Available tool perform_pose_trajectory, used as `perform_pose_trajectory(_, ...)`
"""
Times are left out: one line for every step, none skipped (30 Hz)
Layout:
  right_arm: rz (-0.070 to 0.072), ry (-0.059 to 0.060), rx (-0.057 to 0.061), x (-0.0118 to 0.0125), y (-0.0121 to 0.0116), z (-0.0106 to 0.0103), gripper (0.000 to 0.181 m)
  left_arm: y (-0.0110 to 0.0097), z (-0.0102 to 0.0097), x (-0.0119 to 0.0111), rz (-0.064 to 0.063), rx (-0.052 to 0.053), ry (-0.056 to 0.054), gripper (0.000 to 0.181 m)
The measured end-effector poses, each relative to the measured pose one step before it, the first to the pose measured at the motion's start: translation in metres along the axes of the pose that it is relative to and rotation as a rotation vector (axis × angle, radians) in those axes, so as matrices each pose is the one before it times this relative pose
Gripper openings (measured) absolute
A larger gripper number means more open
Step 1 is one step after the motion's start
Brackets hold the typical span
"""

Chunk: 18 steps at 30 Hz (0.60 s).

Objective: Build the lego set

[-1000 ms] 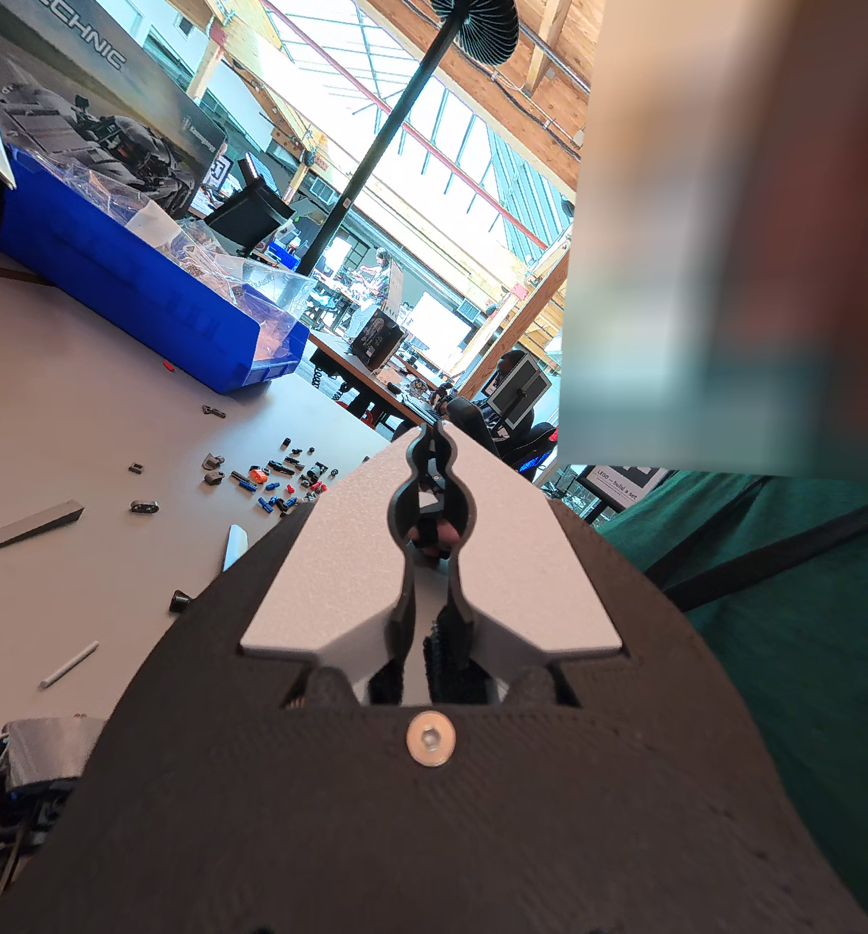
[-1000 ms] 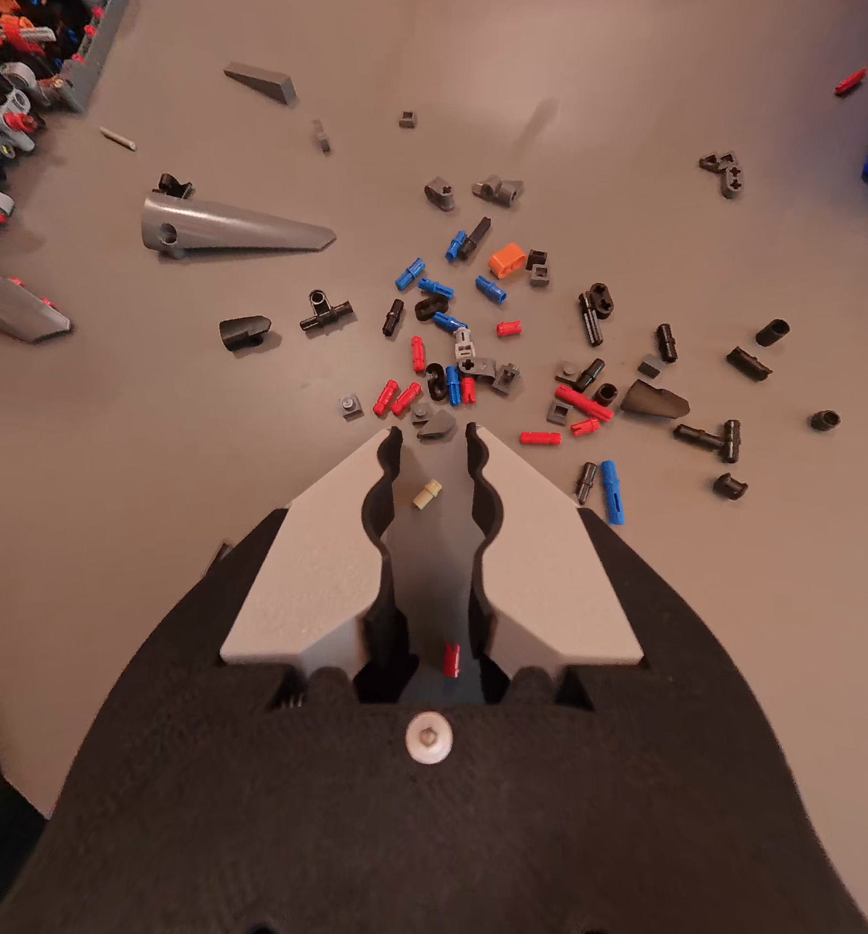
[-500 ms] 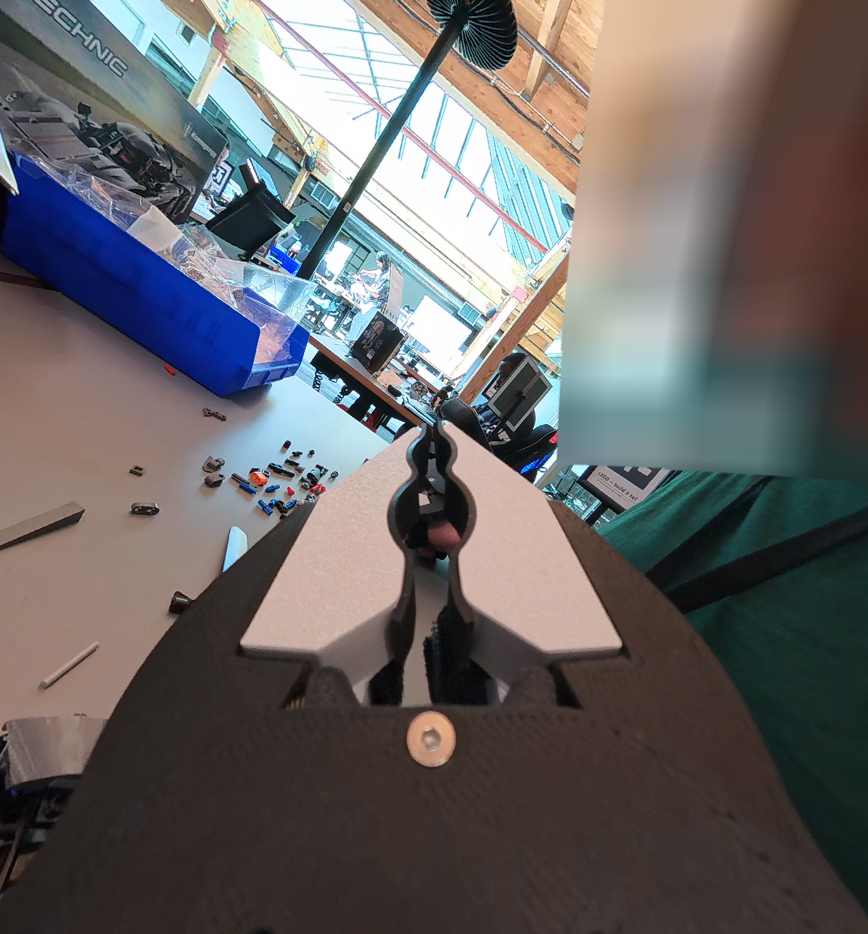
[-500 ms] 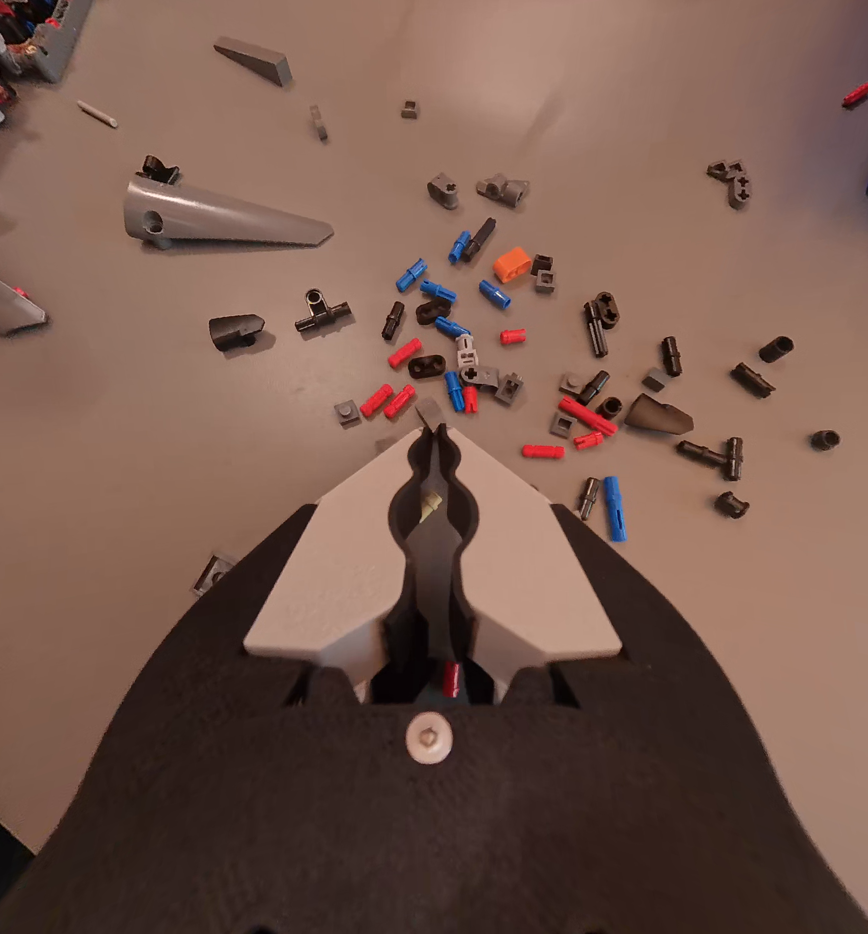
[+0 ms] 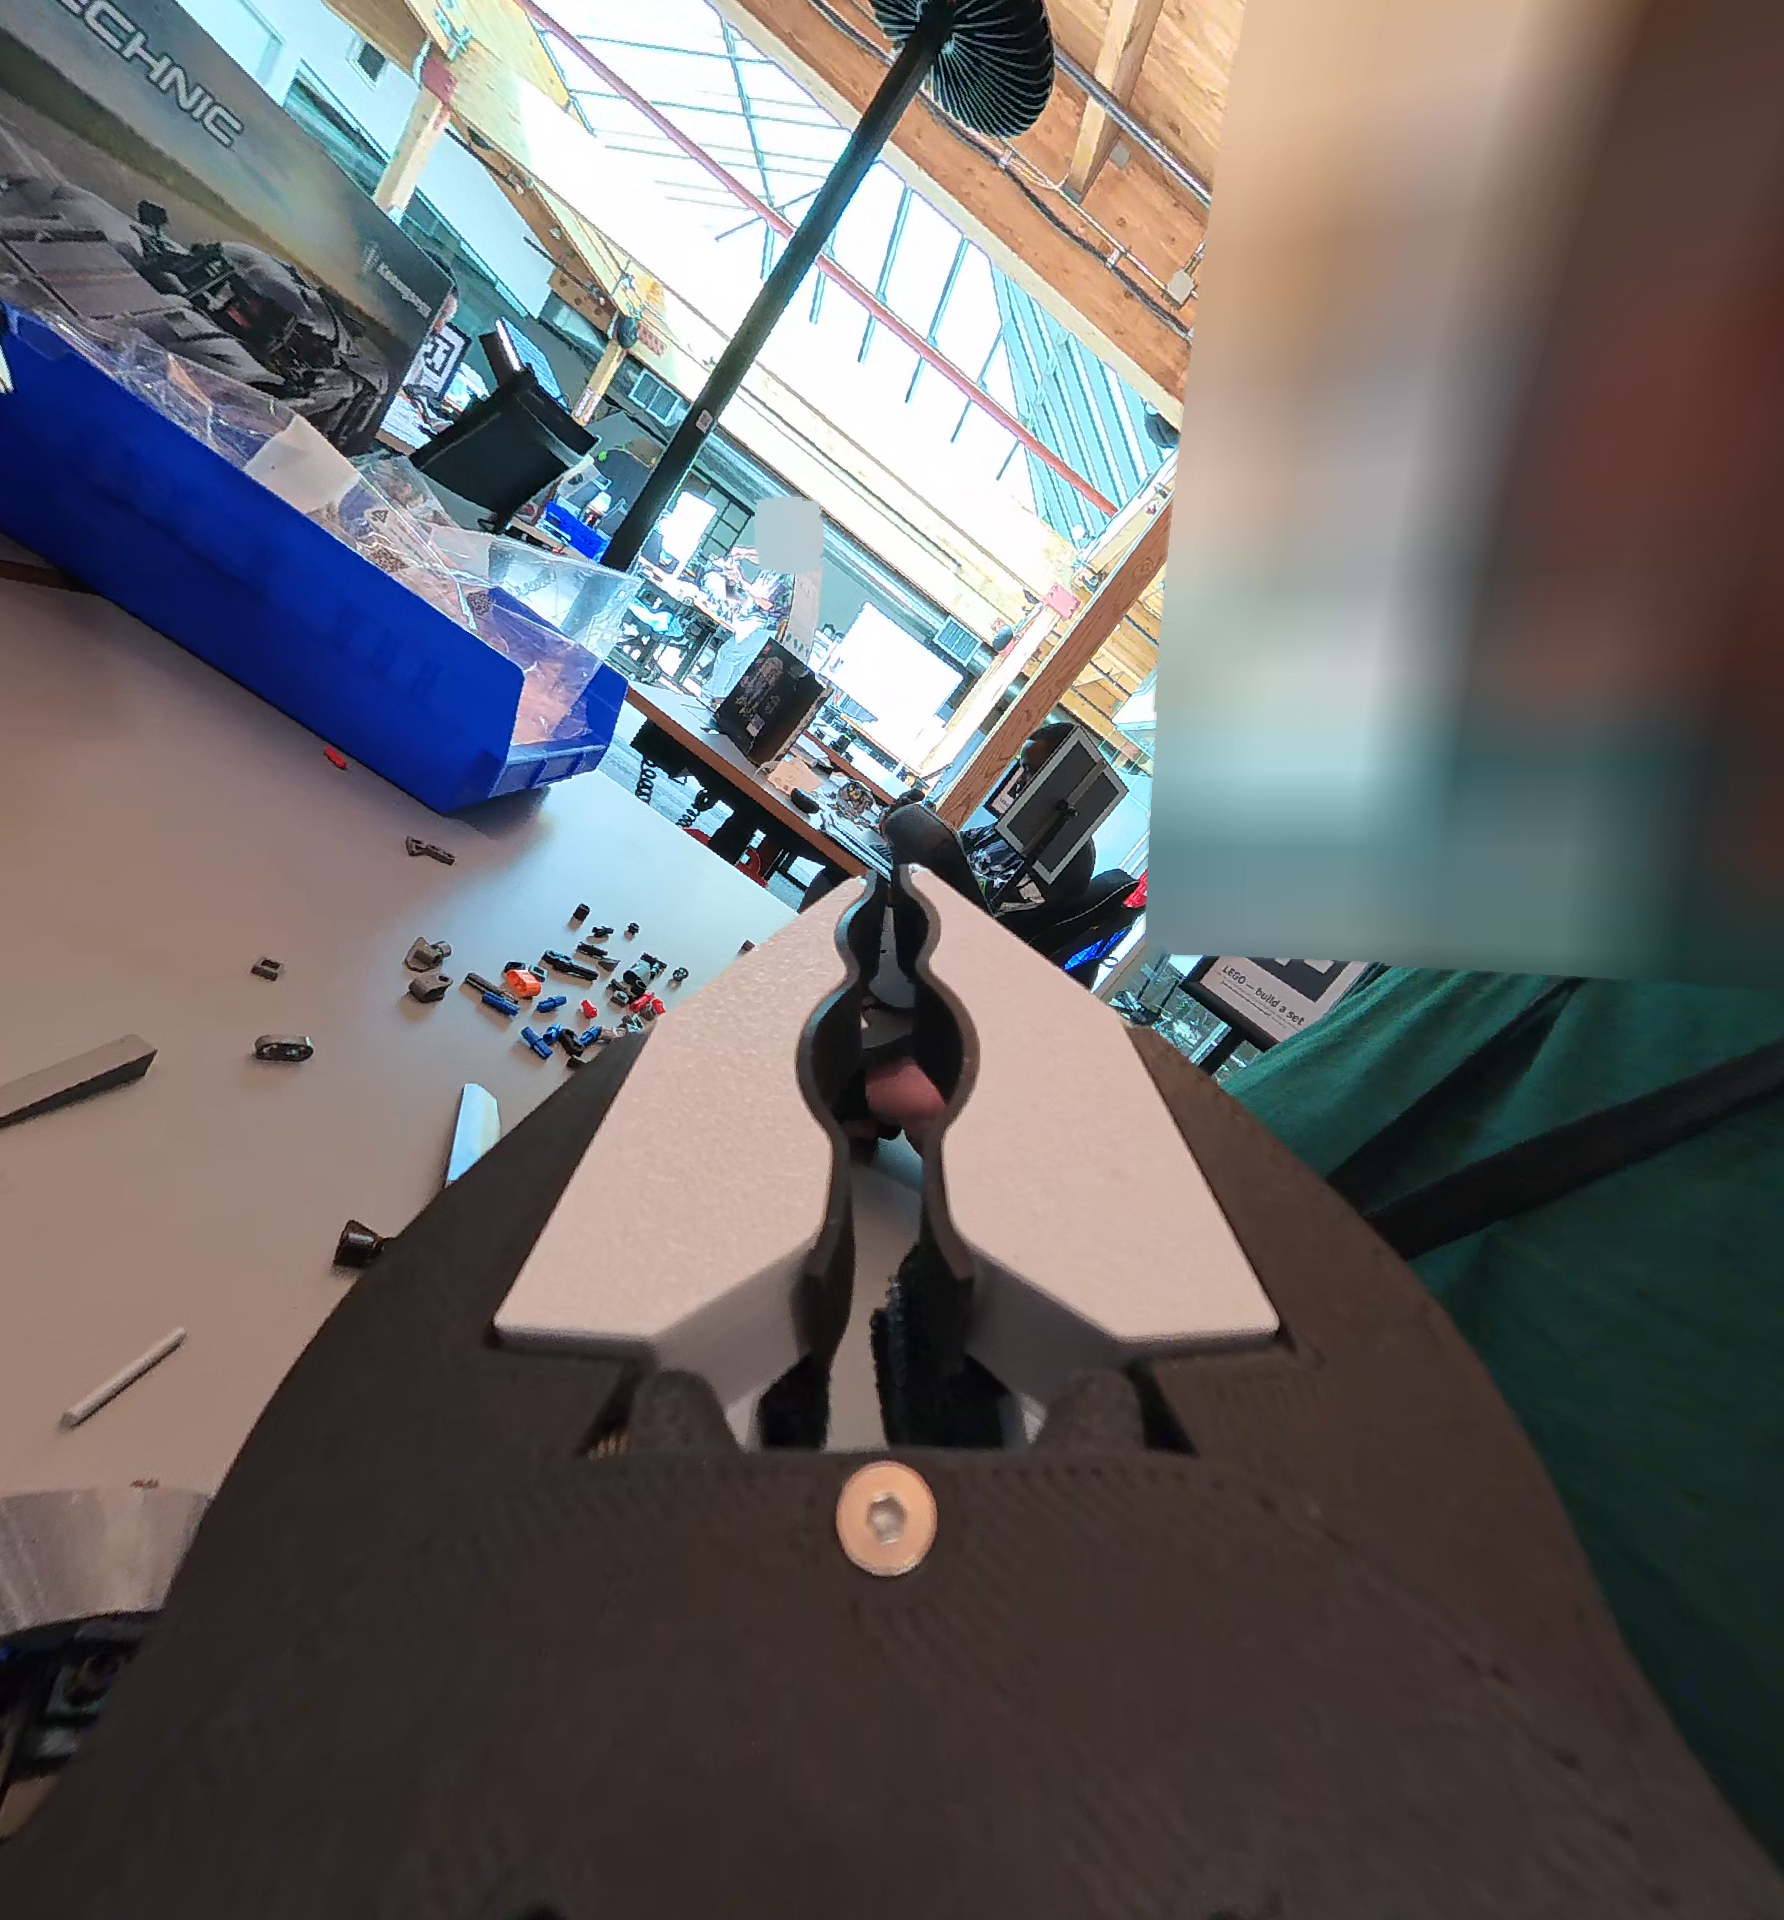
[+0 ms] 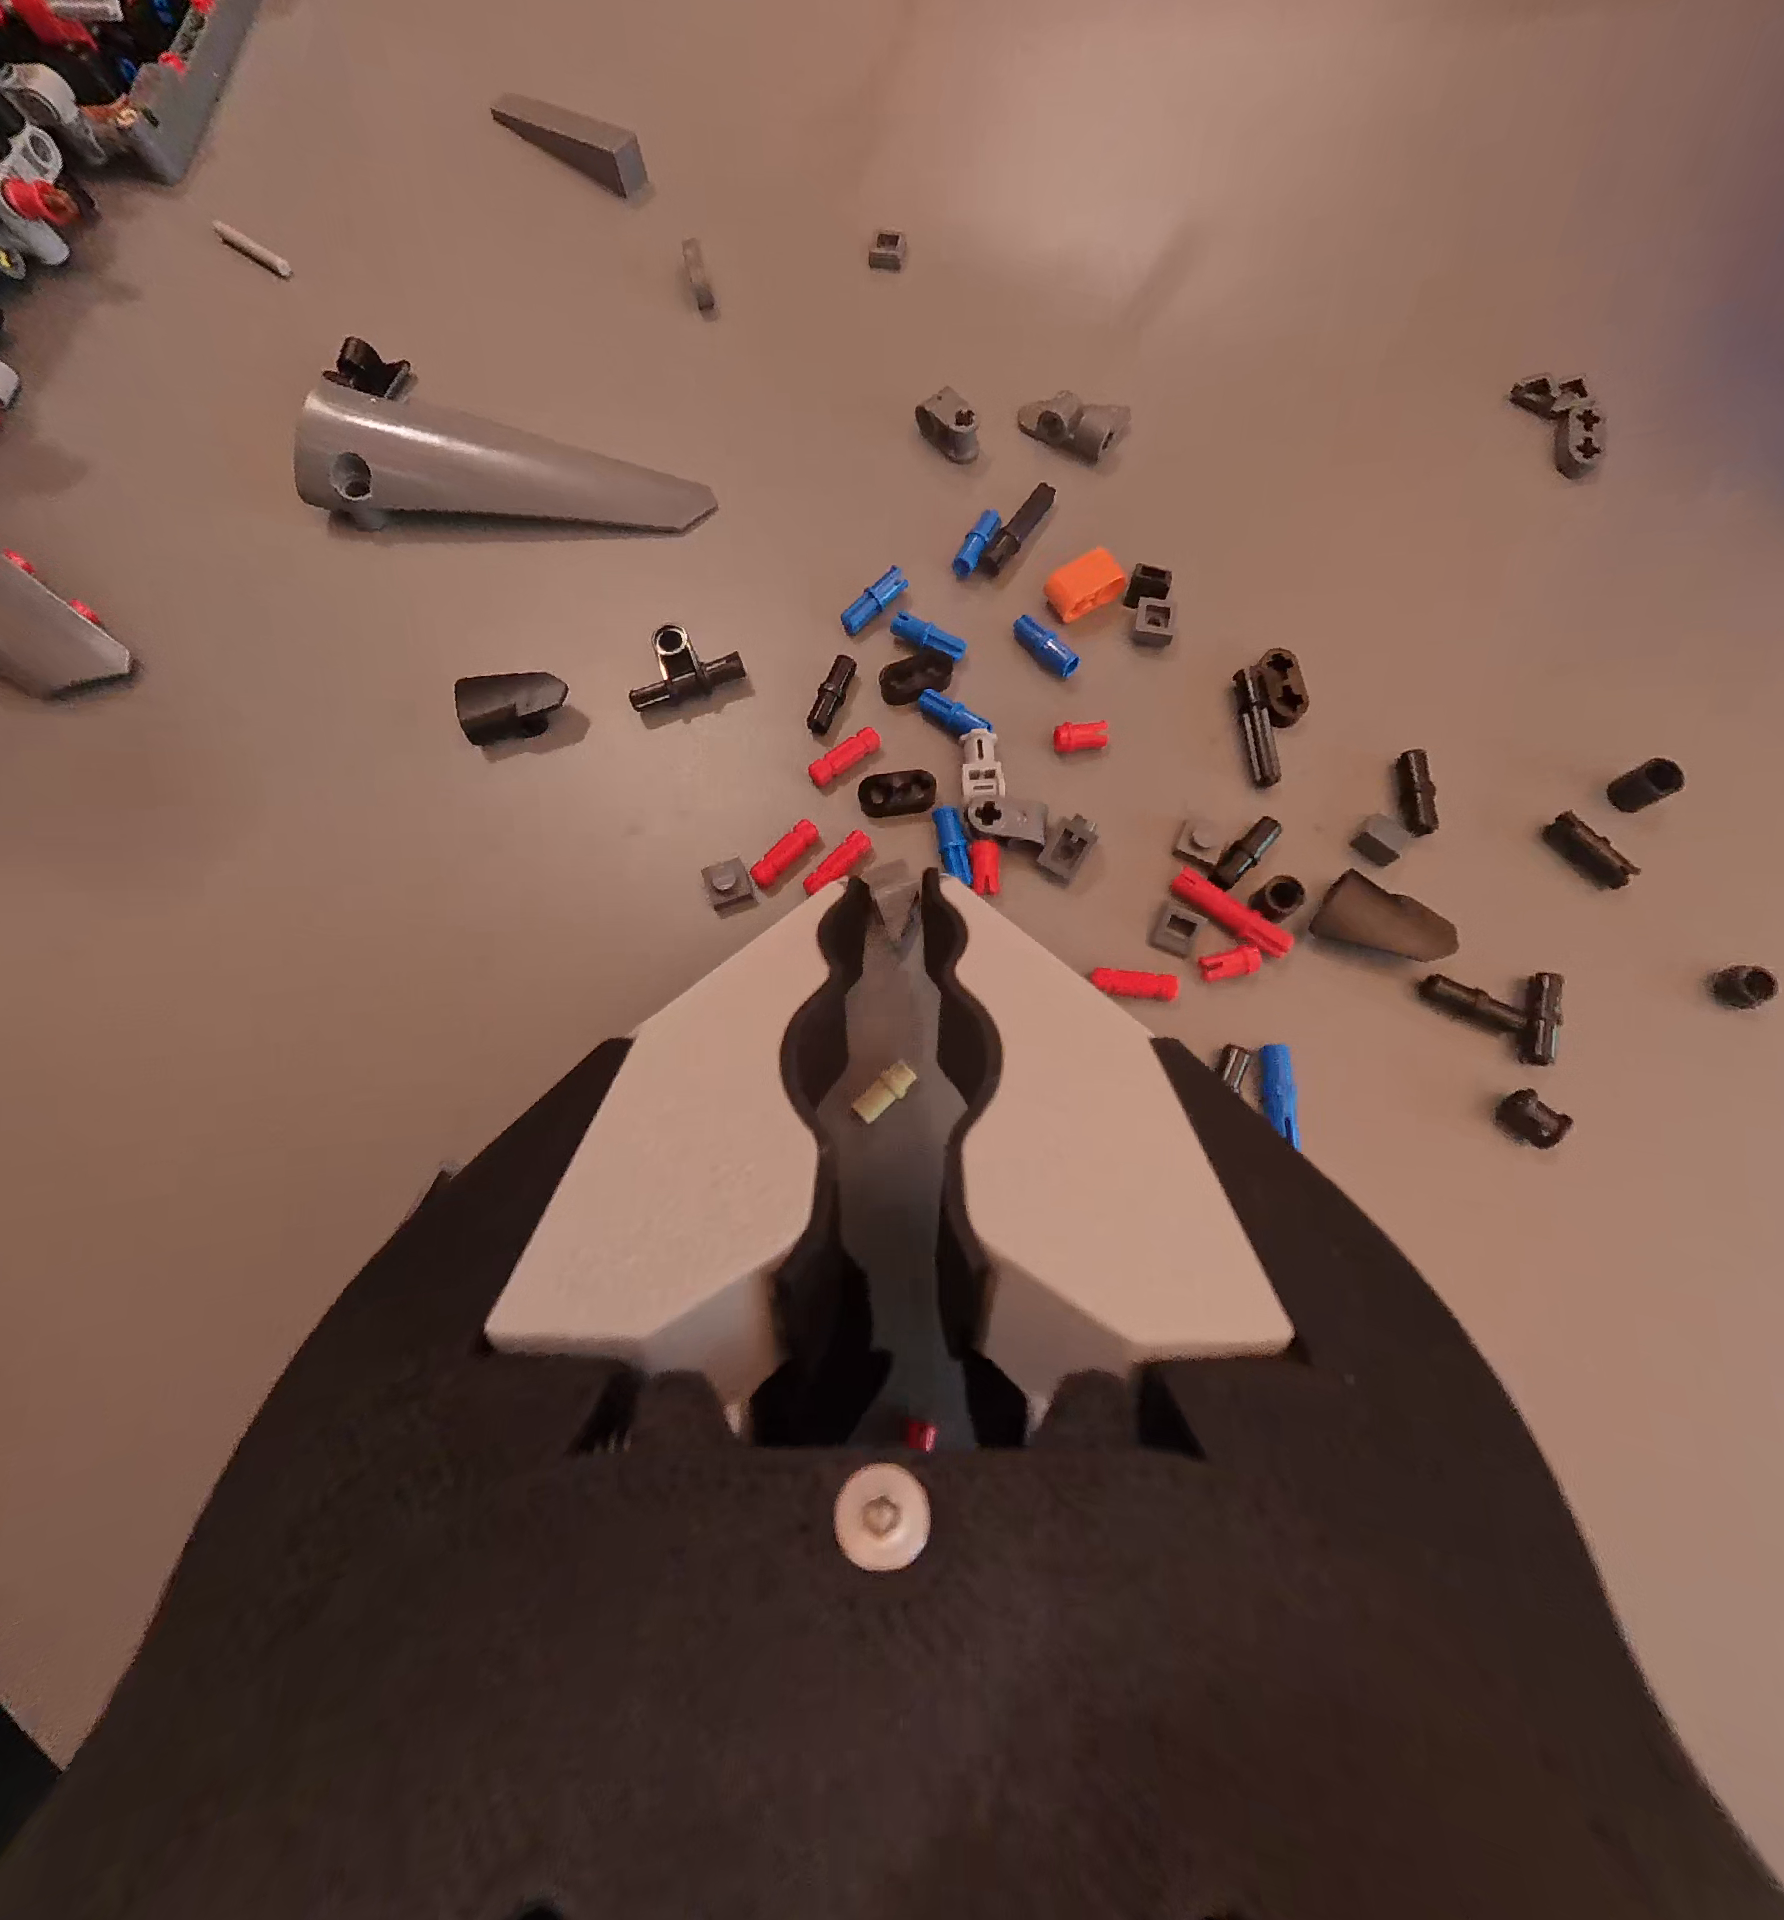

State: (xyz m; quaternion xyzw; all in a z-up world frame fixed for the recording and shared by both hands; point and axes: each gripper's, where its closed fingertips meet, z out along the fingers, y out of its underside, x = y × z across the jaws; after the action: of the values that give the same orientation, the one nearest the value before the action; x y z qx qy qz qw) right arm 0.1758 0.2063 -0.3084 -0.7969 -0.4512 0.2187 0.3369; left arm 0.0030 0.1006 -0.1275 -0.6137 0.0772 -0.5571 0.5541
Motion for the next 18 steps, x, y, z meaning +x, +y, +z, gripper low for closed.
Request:
perform_pose_trajectory(-0.003,-0.0029,-0.0005,-0.00019,-0.00033,0.00039,0.007,-0.00018,-0.00037,0.00012,0.0016,0.0002,-0.0017,0.0)
perform_pose_trajectory(-0.0023,-0.0015,-0.0004,-0.00002,-0.00019,0.00024,0.007,-0.00034,-0.00061,-0.00022,0.0001,0.0013,-0.002,0.0)
perform_pose_trajectory(-0.0002,-0.0004,-0.0001,0.0,0.00007,-0.00007,0.007,-0.0002,-0.00064,-0.0004,-0.0015,0.0015,-0.0011,0.0)
perform_pose_trajectory(-0.0022,0.0001,0.0006,-0.00022,0.00008,-0.00026,0.007,0.00025,-0.00027,-0.00035,-0.0009,-0.0004,-0.0008,0.0)
perform_pose_trajectory(-0.005,-0.0004,0.0043,-0.00077,-0.00039,-0.00061,0.007,0.00087,0.00035,0.00005,0.0017,-0.0047,-0.0001,0.0)
perform_pose_trajectory(-0.0022,0.0039,0.0111,-0.00043,-0.00115,-0.00124,0.007,0.00146,0.00108,0.00029,0.0047,-0.0085,-0.0006,0.0)
perform_pose_trajectory(0.005,-0.007,0.0166,-0.00181,-0.00198,-0.00163,0.006,0.00224,0.00172,0.00028,0.0095,-0.013,-0.0033,0.0)
perform_pose_trajectory(0.0149,-0.0199,0.0182,-0.00352,-0.0023,-0.00189,0.006,0.00334,0.00227,-0.00059,0.0153,-0.0207,-0.012,0.001)
perform_pose_trajectory(0.0182,-0.0214,0.0255,-0.00384,-0.00336,-0.00242,0.006,0.00644,0.00345,-0.00117,0.0322,-0.0432,-0.0225,0.003)
perform_pose_trajectory(0.0178,-0.0281,0.0245,-0.00508,-0.00354,-0.00241,0.006,0.01026,0.0049,-0.00387,0.0605,-0.0708,-0.0536,0.007)
perform_pose_trajectory(0.0191,-0.0306,0.0168,-0.0058,-0.00278,-0.0021,0.006,0.01186,0.00606,-0.00272,0.0846,-0.0861,-0.0595,0.009)
perform_pose_trajectory(0.0197,-0.0317,0.0143,-0.00611,-0.00295,-0.00177,0.006,0.01148,0.00698,-0.00059,0.0885,-0.0868,-0.0511,0.012)
perform_pose_trajectory(0.0224,-0.038,0.0216,-0.00722,-0.00439,-0.00171,0.006,0.01007,0.00734,0.0011,0.0822,-0.0788,-0.041,0.014)
perform_pose_trajectory(0.0302,-0.0521,0.0274,-0.0091,-0.00565,-0.00142,0.006,0.00768,0.00713,0.00235,0.0708,-0.0624,-0.0289,0.016)
perform_pose_trajectory(0.0353,-0.0612,0.0284,-0.01027,-0.0065,-0.00065,0.006,0.00558,0.00637,0.00207,0.0568,-0.0469,-0.0244,0.018)
perform_pose_trajectory(0.0305,-0.0634,0.0236,-0.01085,-0.0059,0.00048,0.006,0.00338,0.00521,0.00083,0.0475,-0.0307,-0.0287,0.019)
perform_pose_trajectory(0.0259,-0.0625,0.0175,-0.01107,-0.00498,0.00176,0.006,0.00135,0.00399,0.00135,0.0434,-0.0172,-0.0216,0.02)
perform_pose_trajectory(0.0213,-0.0591,0.0118,-0.01051,-0.00394,0.00268,0.006,0.00015,0.00307,0.00224,0.0397,-0.0087,-0.0117,0.021)
